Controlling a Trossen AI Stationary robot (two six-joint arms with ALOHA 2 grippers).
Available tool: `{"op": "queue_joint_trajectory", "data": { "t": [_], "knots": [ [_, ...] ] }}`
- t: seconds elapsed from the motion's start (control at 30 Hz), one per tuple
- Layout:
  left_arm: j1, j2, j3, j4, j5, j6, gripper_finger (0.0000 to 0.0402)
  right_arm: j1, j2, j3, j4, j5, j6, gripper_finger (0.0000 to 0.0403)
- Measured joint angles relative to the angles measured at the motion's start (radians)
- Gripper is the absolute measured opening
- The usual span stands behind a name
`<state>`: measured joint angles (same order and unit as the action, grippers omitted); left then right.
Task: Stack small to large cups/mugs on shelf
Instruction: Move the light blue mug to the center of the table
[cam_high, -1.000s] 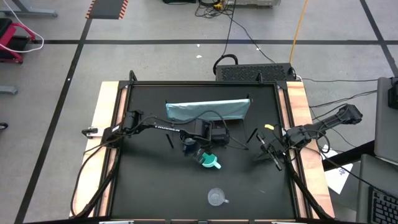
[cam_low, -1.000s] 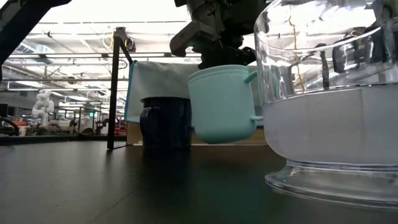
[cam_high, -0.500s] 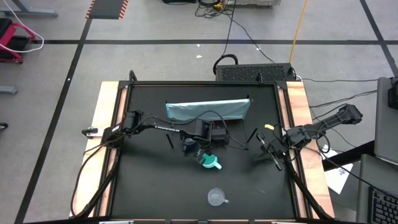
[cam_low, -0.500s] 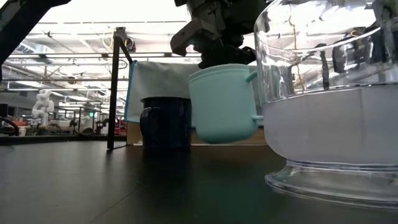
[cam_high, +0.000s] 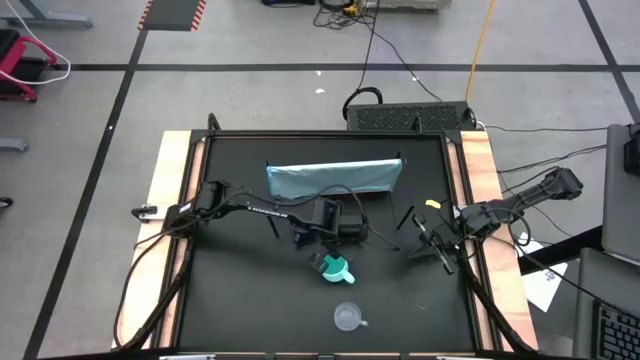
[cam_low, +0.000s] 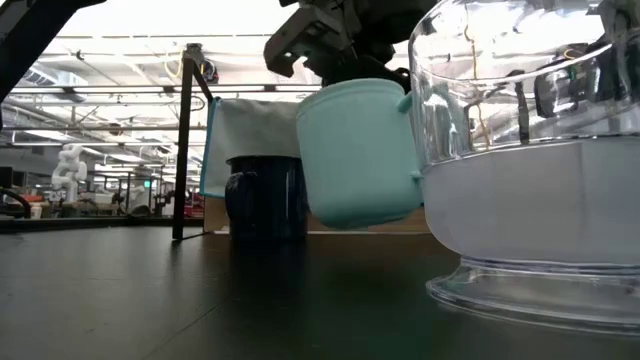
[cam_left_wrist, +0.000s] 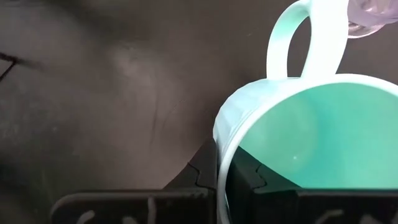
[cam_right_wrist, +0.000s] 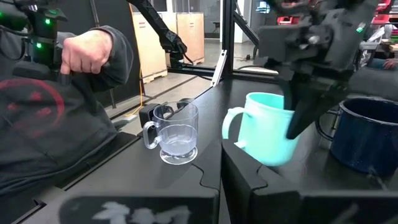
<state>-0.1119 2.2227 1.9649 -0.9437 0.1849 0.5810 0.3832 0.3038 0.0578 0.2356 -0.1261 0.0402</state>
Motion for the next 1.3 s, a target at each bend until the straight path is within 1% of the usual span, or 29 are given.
{"op": "queue_joint_trajectory", "data": {
  "t": [0.3,0.43,0.57,0.77,0.87,1.07,1.13,1.3],
  "knots": [
    [-0.029,-0.011,-0.114,0.062,-0.056,-0.004,0.0009,0.0,0.0,0.0,-0.001,0.0,-0.009,0.0],
    [-0.029,-0.009,-0.116,0.069,-0.058,-0.009,0.0006,0.0,0.0,0.0,0.0,0.0,-0.017,0.0],
    [-0.029,-0.006,-0.103,0.075,-0.067,-0.007,0.0015,0.0,0.0,0.0,0.0,0.0,-0.021,0.0],
    [-0.03,-0.004,-0.102,0.078,-0.078,-0.007,0.0017,0.0,0.0,0.0,0.0,0.0,-0.019,0.0],
    [-0.03,-0.002,-0.102,0.083,-0.084,-0.006,0.0028,0.0,0.0,0.0,0.0,0.0,-0.019,0.0],
    [-0.029,0.004,-0.106,0.088,-0.099,-0.006,0.0071,0.0,0.0,0.0,0.0,0.0,-0.019,0.0],
    [-0.03,0.01,-0.11,0.067,-0.099,-0.007,0.0082,0.0,0.0,0.0,0.0,0.0,-0.019,0.0],
    [-0.031,0.005,-0.108,0.082,-0.099,-0.007,0.0089,0.0,0.0,0.0,0.0,0.0,-0.019,0.0]
  ]
}}
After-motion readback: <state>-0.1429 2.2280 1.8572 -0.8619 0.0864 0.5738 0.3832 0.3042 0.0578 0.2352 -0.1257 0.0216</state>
